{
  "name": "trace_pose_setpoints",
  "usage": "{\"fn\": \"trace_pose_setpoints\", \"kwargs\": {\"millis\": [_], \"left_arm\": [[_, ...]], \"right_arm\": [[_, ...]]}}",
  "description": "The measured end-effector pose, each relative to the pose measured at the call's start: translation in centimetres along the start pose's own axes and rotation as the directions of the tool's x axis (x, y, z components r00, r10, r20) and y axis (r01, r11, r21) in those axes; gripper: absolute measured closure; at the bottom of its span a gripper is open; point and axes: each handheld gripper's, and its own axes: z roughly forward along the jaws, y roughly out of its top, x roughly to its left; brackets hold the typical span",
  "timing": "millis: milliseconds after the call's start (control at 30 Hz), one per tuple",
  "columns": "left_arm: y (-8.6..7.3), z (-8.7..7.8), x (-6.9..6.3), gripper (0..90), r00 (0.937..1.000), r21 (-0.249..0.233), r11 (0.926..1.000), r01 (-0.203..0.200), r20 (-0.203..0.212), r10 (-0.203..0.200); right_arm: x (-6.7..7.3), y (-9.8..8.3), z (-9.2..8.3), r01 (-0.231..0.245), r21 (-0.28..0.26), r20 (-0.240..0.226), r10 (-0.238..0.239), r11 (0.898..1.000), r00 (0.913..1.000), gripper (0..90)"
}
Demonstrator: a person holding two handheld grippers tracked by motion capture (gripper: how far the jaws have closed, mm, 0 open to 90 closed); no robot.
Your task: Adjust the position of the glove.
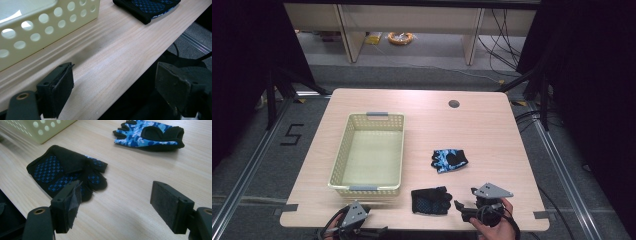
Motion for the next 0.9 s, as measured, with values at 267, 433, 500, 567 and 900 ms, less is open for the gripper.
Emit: {"fn": "trace_pose_setpoints", "kwargs": {"millis": [267,433,500,567,900], "left_arm": [[0.0,0.0,0.1,14.9,1.0000,0.019,0.9998,-0.009,0.001,0.009],[0.0,-0.1,0.0,14.9,0.9999,0.009,1.0000,0.004,0.015,-0.004],[0.0,0.0,-0.1,14.9,1.0000,-0.003,1.0000,-0.003,0.002,0.003],[-0.1,0.1,-0.3,14.9,0.9993,-0.017,0.9993,0.033,0.021,-0.033],[0.7,0.6,-1.3,15.7,0.9971,-0.052,0.9986,-0.007,0.075,0.011]], "right_arm": [[0.0,0.0,-0.1,-0.001,-0.005,0.014,0.001,1.000,0.9999,25.9],[-0.1,0.2,0.1,0.019,-0.005,-0.009,-0.019,1.000,0.9998,26.3],[-0.1,0.3,0.1,0.021,-0.006,-0.009,-0.021,1.000,0.9997,26.6],[-0.1,0.3,0.1,0.022,-0.007,-0.013,-0.023,1.000,0.9997,27.1],[0.1,0.6,0.5,0.026,-0.025,-0.004,-0.026,0.999,0.9996,35.5]]}}
